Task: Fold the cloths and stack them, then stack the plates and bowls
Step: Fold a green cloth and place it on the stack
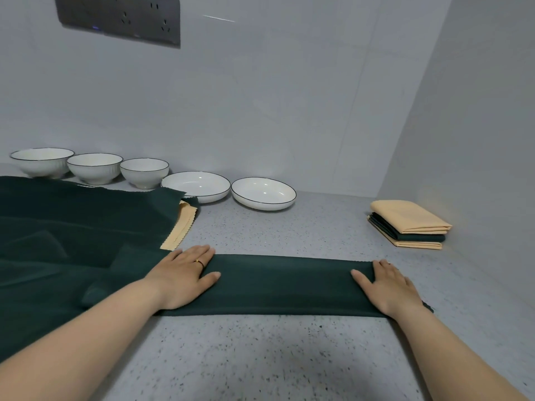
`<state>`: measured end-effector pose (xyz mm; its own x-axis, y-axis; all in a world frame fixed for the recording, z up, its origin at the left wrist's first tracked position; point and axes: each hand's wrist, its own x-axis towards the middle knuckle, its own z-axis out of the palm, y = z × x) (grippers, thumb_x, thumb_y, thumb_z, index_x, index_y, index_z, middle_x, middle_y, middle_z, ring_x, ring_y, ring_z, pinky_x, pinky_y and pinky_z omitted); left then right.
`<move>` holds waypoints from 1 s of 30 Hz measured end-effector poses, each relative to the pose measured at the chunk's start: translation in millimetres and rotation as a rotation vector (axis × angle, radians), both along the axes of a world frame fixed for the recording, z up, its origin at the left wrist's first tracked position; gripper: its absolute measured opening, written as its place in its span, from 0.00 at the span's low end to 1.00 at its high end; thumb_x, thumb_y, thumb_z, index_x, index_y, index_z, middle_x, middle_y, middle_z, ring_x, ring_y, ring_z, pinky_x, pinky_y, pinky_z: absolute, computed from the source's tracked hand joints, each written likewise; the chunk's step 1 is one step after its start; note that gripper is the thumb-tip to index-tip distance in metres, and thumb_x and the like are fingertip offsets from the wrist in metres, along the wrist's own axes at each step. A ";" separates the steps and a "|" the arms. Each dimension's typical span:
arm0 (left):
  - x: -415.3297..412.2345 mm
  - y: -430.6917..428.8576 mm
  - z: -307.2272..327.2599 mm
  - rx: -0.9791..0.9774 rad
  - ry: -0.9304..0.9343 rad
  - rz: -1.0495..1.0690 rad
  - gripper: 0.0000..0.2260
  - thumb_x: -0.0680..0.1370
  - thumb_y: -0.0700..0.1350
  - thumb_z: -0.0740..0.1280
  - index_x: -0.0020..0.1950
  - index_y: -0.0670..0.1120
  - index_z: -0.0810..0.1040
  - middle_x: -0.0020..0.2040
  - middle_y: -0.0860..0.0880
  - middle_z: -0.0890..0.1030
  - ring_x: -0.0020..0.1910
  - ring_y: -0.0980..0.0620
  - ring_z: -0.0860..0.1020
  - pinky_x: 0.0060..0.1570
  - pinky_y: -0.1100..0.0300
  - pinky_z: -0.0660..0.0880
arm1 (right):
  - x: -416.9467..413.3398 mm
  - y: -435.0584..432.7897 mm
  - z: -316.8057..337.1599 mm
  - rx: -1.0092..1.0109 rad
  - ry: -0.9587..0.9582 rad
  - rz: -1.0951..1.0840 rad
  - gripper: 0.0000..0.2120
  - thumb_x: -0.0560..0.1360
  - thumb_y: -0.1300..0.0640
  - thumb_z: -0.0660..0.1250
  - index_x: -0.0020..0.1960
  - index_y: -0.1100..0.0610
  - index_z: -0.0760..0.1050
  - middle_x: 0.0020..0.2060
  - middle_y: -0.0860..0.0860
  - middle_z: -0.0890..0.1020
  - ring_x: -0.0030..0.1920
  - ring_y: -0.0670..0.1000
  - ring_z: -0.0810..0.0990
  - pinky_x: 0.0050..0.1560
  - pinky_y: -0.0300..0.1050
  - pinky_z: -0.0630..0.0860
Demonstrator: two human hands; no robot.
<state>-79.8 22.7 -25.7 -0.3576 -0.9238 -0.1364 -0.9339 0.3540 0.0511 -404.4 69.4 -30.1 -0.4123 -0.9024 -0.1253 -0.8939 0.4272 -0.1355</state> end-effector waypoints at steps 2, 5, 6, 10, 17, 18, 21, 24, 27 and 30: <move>16.3 -1.4 -0.1 -0.019 -0.014 0.036 0.26 0.82 0.56 0.44 0.77 0.49 0.42 0.77 0.53 0.44 0.76 0.57 0.44 0.73 0.60 0.40 | -1.7 1.7 -1.5 0.000 0.001 -0.001 0.33 0.79 0.38 0.44 0.76 0.57 0.43 0.76 0.53 0.46 0.76 0.51 0.45 0.74 0.49 0.45; 42.4 0.1 0.8 -0.033 -0.026 0.137 0.25 0.82 0.55 0.45 0.77 0.49 0.44 0.77 0.53 0.45 0.76 0.57 0.45 0.73 0.60 0.42 | -0.4 -0.1 -1.4 -0.026 0.010 0.011 0.33 0.79 0.39 0.43 0.76 0.57 0.44 0.76 0.53 0.47 0.76 0.51 0.45 0.74 0.49 0.45; 48.0 0.3 0.9 -0.041 -0.028 0.159 0.25 0.82 0.55 0.45 0.76 0.49 0.44 0.77 0.53 0.46 0.76 0.57 0.46 0.73 0.60 0.42 | 0.0 0.8 -0.3 -0.032 0.009 0.010 0.32 0.79 0.39 0.43 0.76 0.57 0.44 0.76 0.53 0.47 0.76 0.51 0.46 0.74 0.49 0.45; 52.1 1.7 -0.5 -0.102 -0.013 0.188 0.24 0.82 0.54 0.47 0.76 0.49 0.49 0.77 0.53 0.51 0.76 0.56 0.50 0.73 0.60 0.44 | 11.7 13.9 7.3 -0.211 0.149 0.070 0.28 0.80 0.43 0.49 0.75 0.54 0.49 0.76 0.53 0.52 0.76 0.52 0.49 0.74 0.49 0.44; 55.1 -2.9 10.4 -0.223 0.005 0.170 0.20 0.80 0.53 0.55 0.72 0.52 0.63 0.69 0.53 0.68 0.68 0.53 0.66 0.68 0.61 0.59 | 82.3 51.3 15.5 -0.343 0.214 0.730 0.21 0.63 0.38 0.54 0.45 0.42 0.81 0.39 0.35 0.82 0.45 0.37 0.80 0.63 0.40 0.64; 54.8 -5.0 15.1 -0.187 0.003 0.178 0.19 0.80 0.53 0.56 0.71 0.52 0.65 0.68 0.52 0.70 0.67 0.52 0.67 0.67 0.60 0.61 | 88.0 51.3 12.7 -0.383 0.256 0.743 0.15 0.62 0.40 0.58 0.38 0.41 0.81 0.31 0.34 0.80 0.36 0.35 0.79 0.57 0.38 0.70; 53.6 -10.1 28.8 -0.030 0.041 0.247 0.18 0.78 0.53 0.62 0.66 0.50 0.70 0.63 0.52 0.74 0.64 0.51 0.70 0.62 0.59 0.65 | 89.1 45.1 2.6 -0.448 0.368 0.786 0.07 0.53 0.48 0.74 0.31 0.43 0.80 0.24 0.37 0.78 0.26 0.35 0.76 0.53 0.39 0.74; 56.4 -9.4 35.0 0.094 0.151 0.271 0.16 0.75 0.49 0.67 0.58 0.43 0.75 0.46 0.52 0.77 0.49 0.51 0.75 0.45 0.64 0.69 | 86.3 40.0 -1.2 -0.456 0.416 0.755 0.13 0.47 0.52 0.80 0.27 0.44 0.79 0.21 0.39 0.76 0.22 0.35 0.73 0.51 0.38 0.76; 60.4 5.2 35.7 0.185 0.289 0.201 0.06 0.73 0.44 0.70 0.47 0.45 0.77 0.37 0.54 0.76 0.38 0.56 0.74 0.33 0.71 0.68 | 84.9 35.9 3.6 -0.440 0.401 0.718 0.11 0.52 0.56 0.80 0.30 0.46 0.80 0.23 0.42 0.78 0.25 0.37 0.75 0.57 0.39 0.74; 63.6 31.8 33.6 0.252 0.454 0.131 0.04 0.72 0.43 0.71 0.43 0.44 0.80 0.38 0.53 0.82 0.33 0.61 0.77 0.38 0.71 0.74 | 75.8 30.7 11.9 -0.355 0.270 0.708 0.12 0.76 0.57 0.61 0.57 0.50 0.78 0.51 0.45 0.83 0.52 0.44 0.79 0.74 0.40 0.51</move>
<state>-16.2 54.5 7.9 -0.3166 -0.9231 -0.2181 -0.8335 0.1609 0.5286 -328.6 100.1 -18.2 0.2920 -0.9265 0.2374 -0.9560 -0.2753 0.1016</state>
